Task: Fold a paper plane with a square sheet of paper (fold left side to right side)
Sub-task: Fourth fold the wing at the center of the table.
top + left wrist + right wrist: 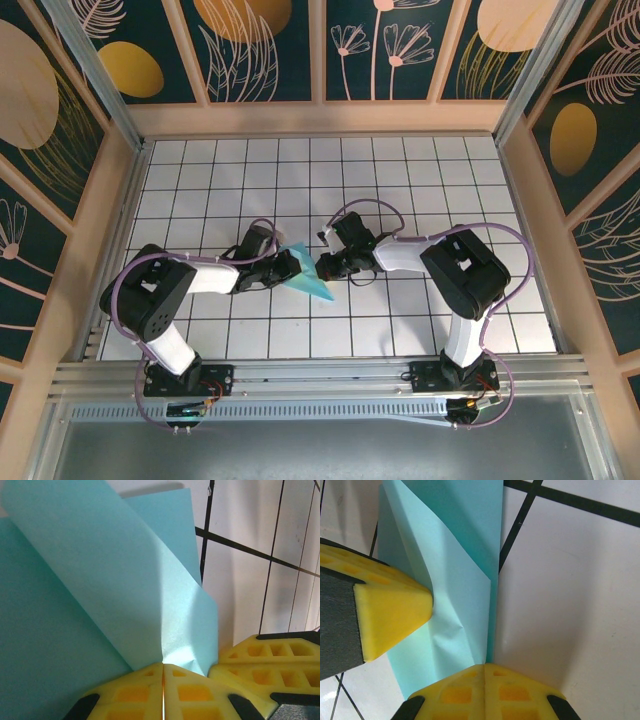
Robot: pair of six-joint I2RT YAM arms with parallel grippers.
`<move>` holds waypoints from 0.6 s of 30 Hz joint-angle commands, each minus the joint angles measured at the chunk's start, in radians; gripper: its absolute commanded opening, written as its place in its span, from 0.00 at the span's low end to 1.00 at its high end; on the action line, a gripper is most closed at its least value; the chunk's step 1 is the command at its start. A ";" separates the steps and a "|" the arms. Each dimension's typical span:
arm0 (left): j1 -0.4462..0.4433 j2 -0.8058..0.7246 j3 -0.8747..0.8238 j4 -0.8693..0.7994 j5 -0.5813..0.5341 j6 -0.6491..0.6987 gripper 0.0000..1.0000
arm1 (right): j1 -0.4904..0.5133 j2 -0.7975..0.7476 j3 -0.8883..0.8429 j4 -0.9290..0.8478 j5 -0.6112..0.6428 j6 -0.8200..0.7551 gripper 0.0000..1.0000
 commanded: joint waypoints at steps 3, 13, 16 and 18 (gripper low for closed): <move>-0.002 0.029 -0.032 -0.024 -0.045 0.018 0.08 | 0.016 0.036 0.007 -0.081 0.054 0.010 0.00; -0.002 0.031 -0.022 -0.069 -0.077 0.028 0.07 | 0.008 -0.032 0.053 -0.092 0.066 0.023 0.13; -0.003 0.064 -0.020 -0.077 -0.084 0.028 0.07 | 0.001 -0.072 0.049 -0.078 0.078 0.032 0.19; -0.002 0.067 -0.019 -0.080 -0.085 0.030 0.07 | -0.009 -0.107 0.032 -0.055 0.076 0.044 0.23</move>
